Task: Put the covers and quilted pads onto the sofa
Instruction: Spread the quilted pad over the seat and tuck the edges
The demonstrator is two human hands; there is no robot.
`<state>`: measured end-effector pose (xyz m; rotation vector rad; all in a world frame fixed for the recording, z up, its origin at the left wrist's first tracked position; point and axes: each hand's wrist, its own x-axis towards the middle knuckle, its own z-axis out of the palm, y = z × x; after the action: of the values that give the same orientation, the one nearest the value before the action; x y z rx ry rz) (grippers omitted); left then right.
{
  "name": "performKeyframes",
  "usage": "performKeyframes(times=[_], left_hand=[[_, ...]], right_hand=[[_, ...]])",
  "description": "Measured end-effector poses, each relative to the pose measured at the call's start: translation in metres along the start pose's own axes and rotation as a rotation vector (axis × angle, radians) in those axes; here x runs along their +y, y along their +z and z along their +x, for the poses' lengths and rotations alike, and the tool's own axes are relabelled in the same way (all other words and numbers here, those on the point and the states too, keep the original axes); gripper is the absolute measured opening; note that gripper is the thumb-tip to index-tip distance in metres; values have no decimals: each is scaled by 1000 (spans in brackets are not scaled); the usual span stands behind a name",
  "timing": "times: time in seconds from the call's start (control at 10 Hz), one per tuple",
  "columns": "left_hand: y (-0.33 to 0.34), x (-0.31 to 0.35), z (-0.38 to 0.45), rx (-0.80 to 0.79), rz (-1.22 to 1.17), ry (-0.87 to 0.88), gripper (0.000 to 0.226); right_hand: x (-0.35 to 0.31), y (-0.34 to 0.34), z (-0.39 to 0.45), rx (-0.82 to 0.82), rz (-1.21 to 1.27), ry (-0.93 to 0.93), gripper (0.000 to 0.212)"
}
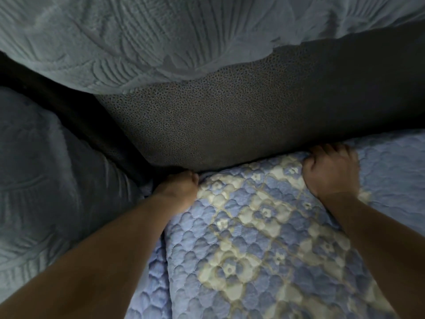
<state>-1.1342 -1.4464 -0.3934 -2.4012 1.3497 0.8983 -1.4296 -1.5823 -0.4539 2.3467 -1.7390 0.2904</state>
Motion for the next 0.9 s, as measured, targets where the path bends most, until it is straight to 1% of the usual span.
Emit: performKeyframes(times=[0.1, 0.2, 0.3, 0.4, 0.5, 0.6, 0.7, 0.8, 0.9], left_hand=[[-10, 8, 2, -161, -139, -20, 58], [-10, 13, 13, -209, -286, -49, 68], [-17, 30, 29, -334, -1240, -237, 55], [-16, 47, 60, -307, -1108, -197, 41], [-3, 46, 60, -257, -218, -206, 62], [6, 45, 64, -267, -164, -205, 57], [21, 35, 49, -64, -259, -184, 52], [55, 25, -10, 409, -47, -64, 62], [92, 16, -43, 645, 19, 27, 53]], right_hand=[[0, 0, 1, -3, 7, 4, 33], [1, 2, 1, 12, 23, 8, 34], [2, 4, 2, 27, 39, 6, 33], [3, 8, 1, 54, 48, -1, 30], [6, 12, 2, 78, 61, 2, 29], [5, 12, 2, 85, 57, 9, 30], [6, 11, 0, 87, 52, 9, 30], [6, 11, 2, 74, 39, 5, 27], [6, 14, 2, 76, 16, 14, 26]])
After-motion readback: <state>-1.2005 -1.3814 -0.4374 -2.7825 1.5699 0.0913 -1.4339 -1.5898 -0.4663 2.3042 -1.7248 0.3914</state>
